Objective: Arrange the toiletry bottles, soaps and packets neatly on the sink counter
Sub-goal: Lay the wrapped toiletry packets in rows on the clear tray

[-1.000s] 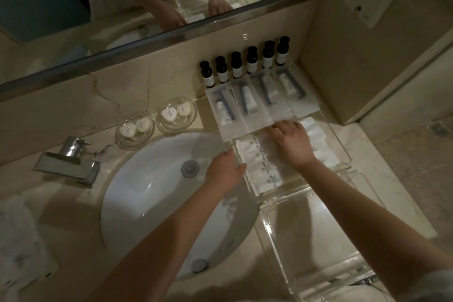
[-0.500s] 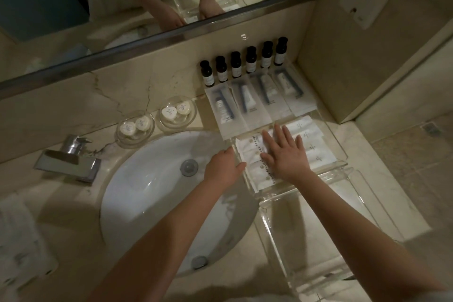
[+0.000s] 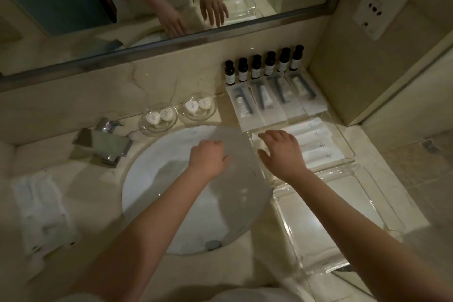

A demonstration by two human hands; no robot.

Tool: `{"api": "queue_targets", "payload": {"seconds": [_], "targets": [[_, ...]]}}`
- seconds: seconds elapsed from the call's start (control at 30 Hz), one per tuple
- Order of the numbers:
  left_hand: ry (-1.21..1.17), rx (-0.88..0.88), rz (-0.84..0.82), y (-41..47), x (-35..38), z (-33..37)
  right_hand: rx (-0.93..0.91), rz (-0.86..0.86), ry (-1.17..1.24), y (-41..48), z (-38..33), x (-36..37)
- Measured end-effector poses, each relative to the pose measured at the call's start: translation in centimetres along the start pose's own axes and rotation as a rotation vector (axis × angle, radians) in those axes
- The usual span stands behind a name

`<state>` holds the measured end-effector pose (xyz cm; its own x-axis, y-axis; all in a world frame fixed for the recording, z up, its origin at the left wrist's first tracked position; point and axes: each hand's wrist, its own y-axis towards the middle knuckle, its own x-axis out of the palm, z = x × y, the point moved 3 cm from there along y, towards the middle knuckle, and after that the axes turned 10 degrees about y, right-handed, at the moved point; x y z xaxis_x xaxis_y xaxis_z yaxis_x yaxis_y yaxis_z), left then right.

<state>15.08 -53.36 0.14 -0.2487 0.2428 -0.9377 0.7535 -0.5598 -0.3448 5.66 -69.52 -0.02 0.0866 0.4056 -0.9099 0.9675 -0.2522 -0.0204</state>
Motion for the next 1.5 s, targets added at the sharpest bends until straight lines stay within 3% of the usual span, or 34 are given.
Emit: {"api": "queue_targets", "payload": {"seconds": [0.17,0.4,0.67,0.83,1.13,1.5], "targets": [[-0.027,-0.103,0.058,-5.8,0.6,-7.2,-0.132,-0.074,0.067,-0.3,-8.6,1.9],[-0.152,-0.341,-0.007,-14.2,4.9,-19.0,-0.279,-0.26,0.108,-1.5,-21.5,7.9],[-0.321,-0.675,-0.033,-22.2,11.0,-31.5,-0.324,-0.524,0.146,-3.3,-34.3,17.3],[-0.433,-0.84,-0.05,-24.5,13.0,-36.7,-0.279,-0.551,0.162,-2.0,-40.2,21.8],[-0.617,-0.91,-0.026,-22.5,14.1,-39.6,-0.14,-0.439,0.088,-0.1,-44.6,26.6],[-0.776,-0.945,-0.009,-22.1,13.4,-41.3,0.141,-0.549,0.338,2.6,-43.0,25.7]]}}
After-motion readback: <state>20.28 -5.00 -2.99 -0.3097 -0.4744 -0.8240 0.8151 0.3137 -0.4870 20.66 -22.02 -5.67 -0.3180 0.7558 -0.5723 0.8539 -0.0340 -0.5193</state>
